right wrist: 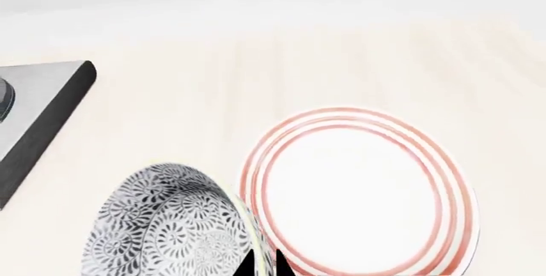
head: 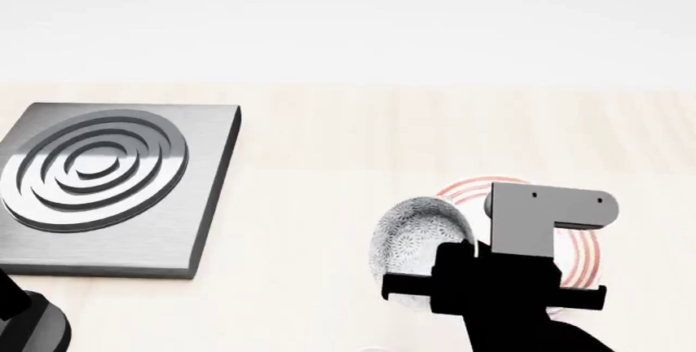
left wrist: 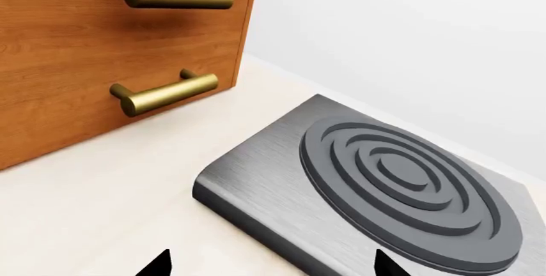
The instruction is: Pick the akita bowl between the plate and the ramekin and place it on the plate.
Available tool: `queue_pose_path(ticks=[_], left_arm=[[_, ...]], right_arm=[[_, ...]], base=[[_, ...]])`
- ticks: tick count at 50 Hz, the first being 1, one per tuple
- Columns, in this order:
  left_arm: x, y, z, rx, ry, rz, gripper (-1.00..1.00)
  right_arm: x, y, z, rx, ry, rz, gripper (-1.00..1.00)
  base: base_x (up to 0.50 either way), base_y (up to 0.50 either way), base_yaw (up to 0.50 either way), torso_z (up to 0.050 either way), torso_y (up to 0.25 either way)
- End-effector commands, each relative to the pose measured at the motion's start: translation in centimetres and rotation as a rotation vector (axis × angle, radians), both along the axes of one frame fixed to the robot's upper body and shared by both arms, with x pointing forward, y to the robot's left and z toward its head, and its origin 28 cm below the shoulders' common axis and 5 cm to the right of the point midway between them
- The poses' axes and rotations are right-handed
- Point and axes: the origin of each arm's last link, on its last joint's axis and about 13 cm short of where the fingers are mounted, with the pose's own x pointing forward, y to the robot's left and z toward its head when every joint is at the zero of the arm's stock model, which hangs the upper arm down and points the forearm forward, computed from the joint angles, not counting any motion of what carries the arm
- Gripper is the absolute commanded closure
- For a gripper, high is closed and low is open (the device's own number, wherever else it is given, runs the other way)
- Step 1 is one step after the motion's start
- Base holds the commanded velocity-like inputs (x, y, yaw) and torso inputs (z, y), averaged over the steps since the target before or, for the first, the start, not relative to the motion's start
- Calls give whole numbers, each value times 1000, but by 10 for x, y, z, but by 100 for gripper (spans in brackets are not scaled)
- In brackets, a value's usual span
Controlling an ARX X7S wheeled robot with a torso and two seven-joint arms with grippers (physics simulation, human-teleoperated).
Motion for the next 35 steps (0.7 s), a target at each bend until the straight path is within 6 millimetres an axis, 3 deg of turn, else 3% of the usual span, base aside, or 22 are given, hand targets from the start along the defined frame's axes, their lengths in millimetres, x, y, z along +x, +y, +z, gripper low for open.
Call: queue_pose_path(ticks=[1, 35], left_arm=[[0, 0, 0, -2, 1, 1, -100], [0, 0, 1, -5, 2, 3, -100]], right_arm=[[15, -5, 27, 4, -38, -13, 100], [83, -27, 55, 160, 46, -97, 100]], base=[[0, 0, 0, 0, 0], [0, 0, 0, 0, 0]])
